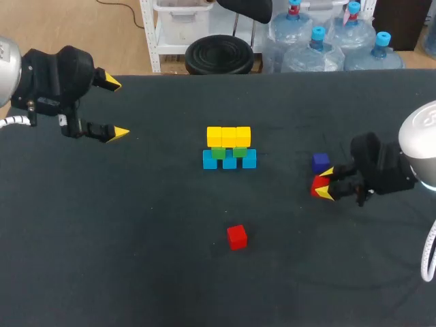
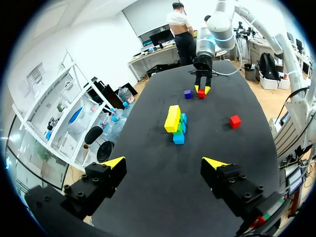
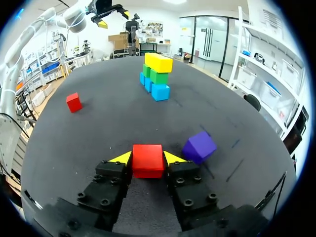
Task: Place the blue cubes, place green cubes on the blue cubes, place the yellow cubes on the green cubes, then place the red cubes on the yellow cubes, and place purple cube on the red cubes.
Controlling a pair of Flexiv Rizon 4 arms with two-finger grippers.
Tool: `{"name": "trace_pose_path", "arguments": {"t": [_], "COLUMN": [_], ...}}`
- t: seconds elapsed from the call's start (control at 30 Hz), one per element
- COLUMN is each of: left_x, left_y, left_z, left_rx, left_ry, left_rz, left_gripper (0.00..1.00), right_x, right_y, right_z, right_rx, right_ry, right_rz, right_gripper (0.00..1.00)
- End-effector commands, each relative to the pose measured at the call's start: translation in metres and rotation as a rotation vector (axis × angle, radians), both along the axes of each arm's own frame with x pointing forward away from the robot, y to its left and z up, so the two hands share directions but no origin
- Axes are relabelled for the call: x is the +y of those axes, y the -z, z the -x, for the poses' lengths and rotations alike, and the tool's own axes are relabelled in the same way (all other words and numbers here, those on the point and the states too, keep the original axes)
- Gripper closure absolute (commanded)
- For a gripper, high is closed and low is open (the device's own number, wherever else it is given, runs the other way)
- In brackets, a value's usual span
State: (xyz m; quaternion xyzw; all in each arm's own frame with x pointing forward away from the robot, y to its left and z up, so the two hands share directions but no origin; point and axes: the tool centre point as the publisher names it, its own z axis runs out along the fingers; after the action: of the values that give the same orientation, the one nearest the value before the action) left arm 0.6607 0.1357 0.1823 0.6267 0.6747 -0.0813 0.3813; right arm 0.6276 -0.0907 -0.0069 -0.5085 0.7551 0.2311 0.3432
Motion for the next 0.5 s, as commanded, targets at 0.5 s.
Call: {"name": "trace_pose_path", "arguments": {"t": [0.5], "left_x": [0.002], "left_y": [0.001], "left_z": [0.0], "left_rx": [-0.005], "left_ry": [0.006], "left_rz": [0.008], "left_gripper": [0.0], "right_x": [0.003], "right_y": [-0.018], "right_z": [-0.002], "right_rx": [-0.006], "right_ry": [-0.122], "right_rz": [0.035], "right_gripper": [1.0]}}
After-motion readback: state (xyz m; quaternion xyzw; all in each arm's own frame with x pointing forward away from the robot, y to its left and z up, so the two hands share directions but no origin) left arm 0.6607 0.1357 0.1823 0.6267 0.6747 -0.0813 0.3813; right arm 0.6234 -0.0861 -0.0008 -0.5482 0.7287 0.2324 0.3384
